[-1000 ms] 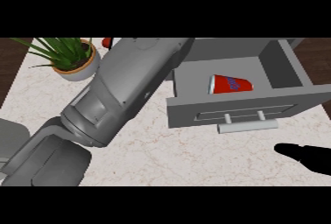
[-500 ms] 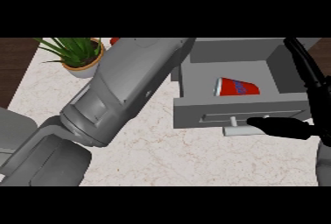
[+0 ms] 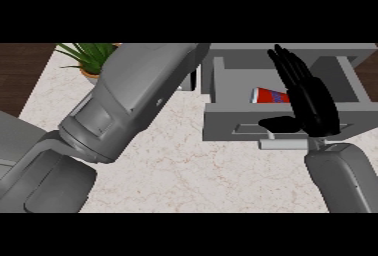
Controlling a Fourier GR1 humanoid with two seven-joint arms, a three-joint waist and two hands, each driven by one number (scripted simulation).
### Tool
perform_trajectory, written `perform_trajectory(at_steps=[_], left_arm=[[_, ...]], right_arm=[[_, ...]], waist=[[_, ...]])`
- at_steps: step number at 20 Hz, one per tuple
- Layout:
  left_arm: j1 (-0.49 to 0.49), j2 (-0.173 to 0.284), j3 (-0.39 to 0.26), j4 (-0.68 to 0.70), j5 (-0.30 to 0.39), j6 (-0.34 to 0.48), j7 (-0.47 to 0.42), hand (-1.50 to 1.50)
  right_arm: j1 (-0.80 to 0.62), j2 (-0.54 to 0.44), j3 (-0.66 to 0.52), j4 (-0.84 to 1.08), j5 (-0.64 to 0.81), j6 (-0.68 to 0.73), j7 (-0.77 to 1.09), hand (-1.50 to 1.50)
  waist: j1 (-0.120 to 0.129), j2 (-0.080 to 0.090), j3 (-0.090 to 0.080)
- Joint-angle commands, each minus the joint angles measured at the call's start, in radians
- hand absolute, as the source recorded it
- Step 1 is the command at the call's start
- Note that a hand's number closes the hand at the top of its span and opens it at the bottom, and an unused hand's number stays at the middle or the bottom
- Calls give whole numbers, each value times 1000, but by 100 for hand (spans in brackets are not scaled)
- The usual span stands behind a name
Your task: Pick up the can, place it into the drawer and close the drawer
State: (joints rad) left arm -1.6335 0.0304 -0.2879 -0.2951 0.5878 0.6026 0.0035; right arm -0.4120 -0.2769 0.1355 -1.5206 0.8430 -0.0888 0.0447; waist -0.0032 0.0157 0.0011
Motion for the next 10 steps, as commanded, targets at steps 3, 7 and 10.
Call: perform_trajectory(at_steps=[3, 7, 10], left_arm=[[41, 31, 16, -30, -15, -19, -8, -150], [41, 44, 9, -60, -26, -10, 50, -150], [69, 100, 3, -92, -41, -28, 73, -150]], right_arm=[[-122, 39, -16, 305, 87, -152, -103, -150], [-238, 64, -56, 519, 131, -254, -123, -150], [-264, 128, -39, 601, 208, -357, -64, -150]], waist=[[21, -4, 0], [51, -4, 0], [51, -10, 0]])
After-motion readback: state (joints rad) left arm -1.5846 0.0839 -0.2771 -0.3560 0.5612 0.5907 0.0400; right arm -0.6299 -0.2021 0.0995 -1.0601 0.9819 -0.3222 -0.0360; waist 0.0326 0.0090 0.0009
